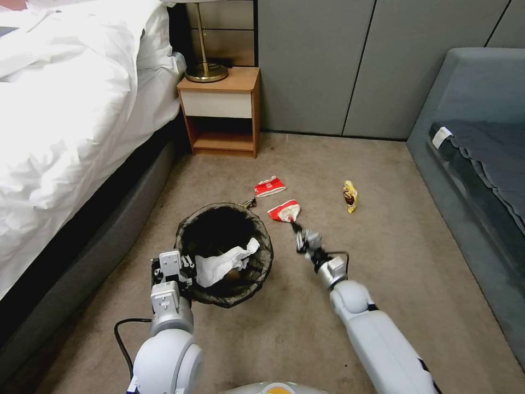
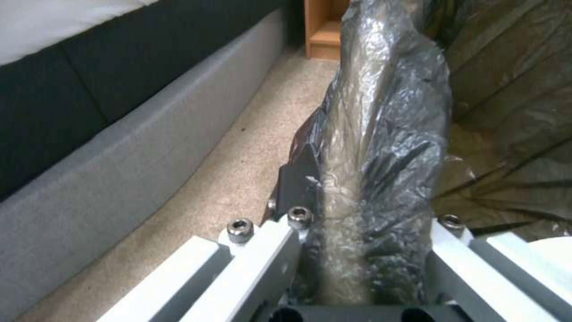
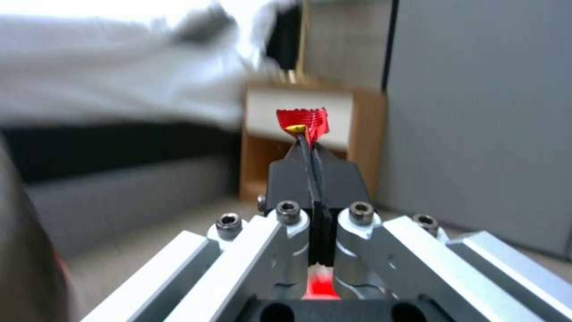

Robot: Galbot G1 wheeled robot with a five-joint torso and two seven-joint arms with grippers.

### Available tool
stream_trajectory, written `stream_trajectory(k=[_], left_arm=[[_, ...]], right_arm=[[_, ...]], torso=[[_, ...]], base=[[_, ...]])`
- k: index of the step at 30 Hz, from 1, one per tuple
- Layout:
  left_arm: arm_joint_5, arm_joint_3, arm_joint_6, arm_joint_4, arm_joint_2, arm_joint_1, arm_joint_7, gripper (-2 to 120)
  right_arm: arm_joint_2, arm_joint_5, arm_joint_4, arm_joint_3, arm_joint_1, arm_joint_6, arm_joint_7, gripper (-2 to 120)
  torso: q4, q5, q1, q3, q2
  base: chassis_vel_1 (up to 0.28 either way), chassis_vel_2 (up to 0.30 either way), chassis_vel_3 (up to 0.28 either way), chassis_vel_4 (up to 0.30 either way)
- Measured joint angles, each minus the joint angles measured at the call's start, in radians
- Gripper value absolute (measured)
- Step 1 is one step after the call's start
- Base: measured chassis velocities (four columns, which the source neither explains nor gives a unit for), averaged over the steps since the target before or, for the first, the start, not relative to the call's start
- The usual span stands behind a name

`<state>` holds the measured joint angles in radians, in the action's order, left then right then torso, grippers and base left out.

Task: Pick up the trash bin, then pick up the garbage from the floor and place it into the trash bin.

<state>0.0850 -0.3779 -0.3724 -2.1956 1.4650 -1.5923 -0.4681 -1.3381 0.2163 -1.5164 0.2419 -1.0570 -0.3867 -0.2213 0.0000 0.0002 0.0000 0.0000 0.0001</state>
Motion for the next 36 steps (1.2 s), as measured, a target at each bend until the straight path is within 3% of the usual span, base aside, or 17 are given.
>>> stream_trajectory(k=[2,3,4,5,7,11,13,14,19,36], left_arm=[[0.0,0.001,0.0,0.001,0.0,-0.001,0.0,0],[0.0,0.001,0.0,0.001,-0.001,-0.002,0.0,0],[0.0,0.001,0.0,0.001,-0.001,-0.002,0.0,0],[0.0,0.002,0.0,0.004,-0.001,-0.001,0.0,0],[0.0,0.003,0.0,0.006,-0.002,0.0,0.0,0],[0.0,0.003,0.0,0.009,-0.001,0.004,0.0,0],[0.0,0.002,0.0,0.009,-0.001,0.004,0.0,0],[0.0,0.001,0.0,0.009,-0.002,0.004,0.0,0],[0.0,0.0,0.0,0.008,-0.001,0.004,-0.001,0],[-0.001,0.01,-0.002,0.0,0.005,0.003,-0.001,0]], right_arm=[[0.009,0.018,-0.069,0.0,-0.019,0.006,-0.001,0],[0.023,0.044,-0.178,-0.003,-0.053,0.014,-0.011,0],[0.023,0.044,-0.178,-0.003,-0.053,0.014,-0.011,0],[0.039,0.062,-0.292,-0.017,-0.097,0.02,-0.032,0],[0.06,0.065,-0.39,-0.061,-0.152,0.023,-0.045,0],[0.083,0.014,-0.464,-0.17,-0.219,0.024,-0.028,0],[0.084,-0.001,-0.466,-0.198,-0.229,0.024,-0.022,0],[0.075,-0.044,-0.436,-0.262,-0.248,0.017,-0.014,0],[0.066,-0.084,-0.367,-0.315,-0.269,-0.011,-0.013,0],[0.04,-0.096,-0.256,-0.329,-0.241,-0.028,0.003,0]], torso=[[0.0,0.0001,0.0,0.0,0.0],[0.0,-0.0006,0.0,0.0,0.0],[0.0,-0.0006,0.0,0.0,0.0],[-0.0001,0.0001,0.0,0.0,0.0],[-0.0002,-0.0002,0.0,0.0,0.0],[-0.0001,-0.0001,0.0,0.0,0.0],[0.0,-0.0001,0.0,0.0,0.0],[0.0001,-0.0001,0.0,0.0,0.0],[0.0001,-0.0003,0.0,0.0,0.0],[0.0001,-0.0002,0.0,0.0,0.0]], base=[[0.0,0.0,0.0,0.0],[0.0,0.0,0.0,0.0],[0.0,0.0,0.0,0.0],[0.0,0.0,0.0,0.0],[0.0,0.0,0.0,0.0],[0.0,0.0,0.0,0.0],[0.0,0.0,0.0,0.0],[0.0,0.0,0.0,0.0],[0.0,0.0,0.0,0.0],[0.0,0.0,0.0,0.0]])
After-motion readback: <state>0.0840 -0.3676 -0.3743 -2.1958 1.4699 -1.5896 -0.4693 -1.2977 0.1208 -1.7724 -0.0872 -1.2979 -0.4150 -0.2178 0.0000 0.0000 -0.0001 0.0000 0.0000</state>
